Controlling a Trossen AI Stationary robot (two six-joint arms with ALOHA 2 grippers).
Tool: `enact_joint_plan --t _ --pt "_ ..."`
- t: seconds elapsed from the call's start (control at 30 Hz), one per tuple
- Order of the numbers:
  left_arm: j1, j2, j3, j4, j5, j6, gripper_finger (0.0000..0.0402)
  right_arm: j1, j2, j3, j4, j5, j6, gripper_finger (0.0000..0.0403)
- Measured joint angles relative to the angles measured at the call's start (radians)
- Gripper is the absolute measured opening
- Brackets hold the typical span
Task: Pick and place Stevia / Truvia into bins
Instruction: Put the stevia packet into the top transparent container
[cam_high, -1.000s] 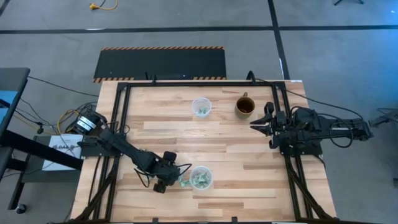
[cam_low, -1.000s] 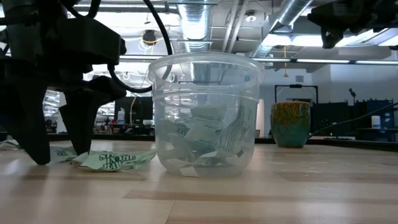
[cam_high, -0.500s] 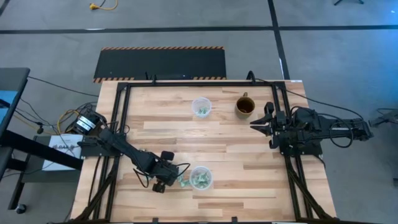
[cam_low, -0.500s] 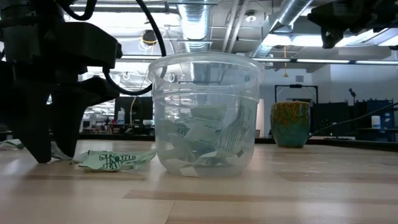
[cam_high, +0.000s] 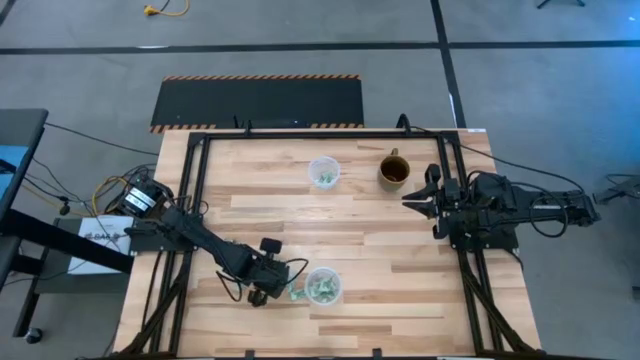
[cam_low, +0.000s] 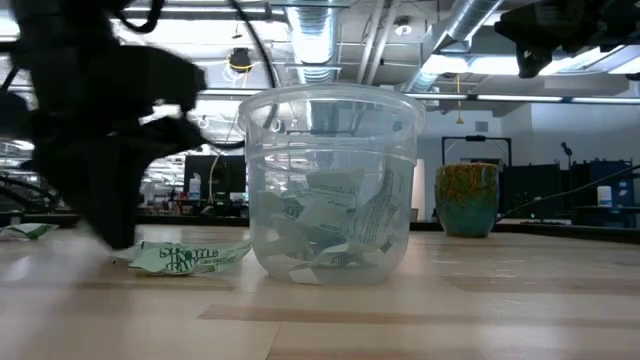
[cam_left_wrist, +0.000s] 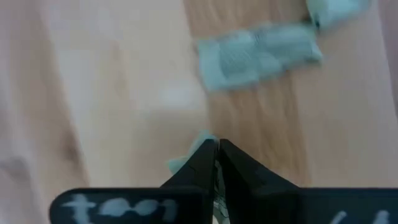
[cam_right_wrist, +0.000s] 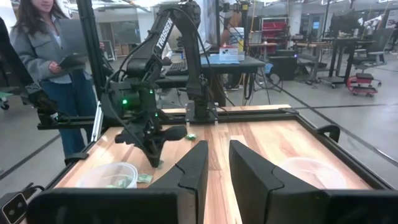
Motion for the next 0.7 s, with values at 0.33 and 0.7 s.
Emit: enact_joint_plan --t 0.33,0.7 --pt "-0.001 -0.004 0.182 -0.146 -0.173 0.103 0.0001 0.000 0.000 0.000 0.000 0.000 0.000 0.0059" --pt "0.114 -0.102 0.275 -0.172 -0.315 0.313 0.0000 0.000 0.000 0.000 0.000 0.000 0.000 0.0059"
